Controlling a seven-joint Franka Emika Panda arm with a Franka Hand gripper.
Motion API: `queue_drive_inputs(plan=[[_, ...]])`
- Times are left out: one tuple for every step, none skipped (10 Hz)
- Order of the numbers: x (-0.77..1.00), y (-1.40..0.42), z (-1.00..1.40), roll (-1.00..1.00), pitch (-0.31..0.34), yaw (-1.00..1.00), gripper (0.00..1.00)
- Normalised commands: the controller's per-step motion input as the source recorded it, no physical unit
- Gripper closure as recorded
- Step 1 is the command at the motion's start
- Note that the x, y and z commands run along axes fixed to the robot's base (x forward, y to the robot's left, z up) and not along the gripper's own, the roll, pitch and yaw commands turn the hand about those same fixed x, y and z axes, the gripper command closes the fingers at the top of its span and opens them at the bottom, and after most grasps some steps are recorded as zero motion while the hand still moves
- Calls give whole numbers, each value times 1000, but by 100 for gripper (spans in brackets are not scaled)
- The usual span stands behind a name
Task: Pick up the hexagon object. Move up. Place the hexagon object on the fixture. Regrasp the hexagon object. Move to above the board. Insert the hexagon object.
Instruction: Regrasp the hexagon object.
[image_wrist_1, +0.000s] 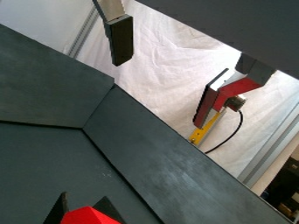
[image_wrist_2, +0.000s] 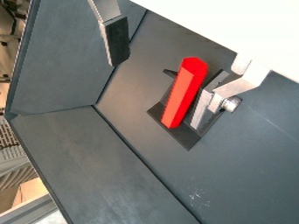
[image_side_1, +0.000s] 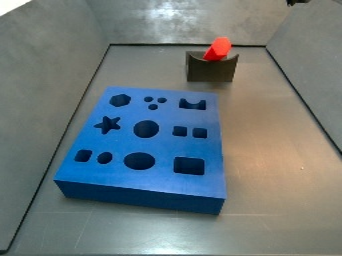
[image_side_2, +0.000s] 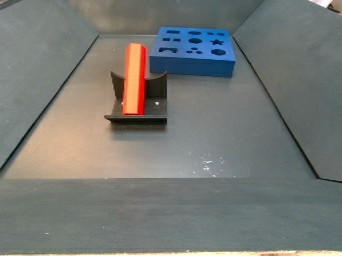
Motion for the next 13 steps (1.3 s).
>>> queue_drive_inputs(plan=[[450, -51, -27, 130, 62, 92, 0], [445, -51, -27, 127, 67, 93, 0], [443, -49, -28, 126, 69, 93, 0], [442, -49, -28, 125, 70, 94, 0], [441, -48, -28, 125, 71, 94, 0], [441, -48, -27, 124, 72, 95, 0], [440, -47, -27, 124, 72, 95, 0], [440, -47, -26, 124, 72, 95, 0], [440, -47, -26, 124, 72, 95, 0], [440, -47, -26, 124, 72, 96, 0], [440, -47, -26, 124, 73, 96, 0], [440, -47, -26, 124, 73, 96, 0], [440, -47, -26, 124, 73, 96, 0]])
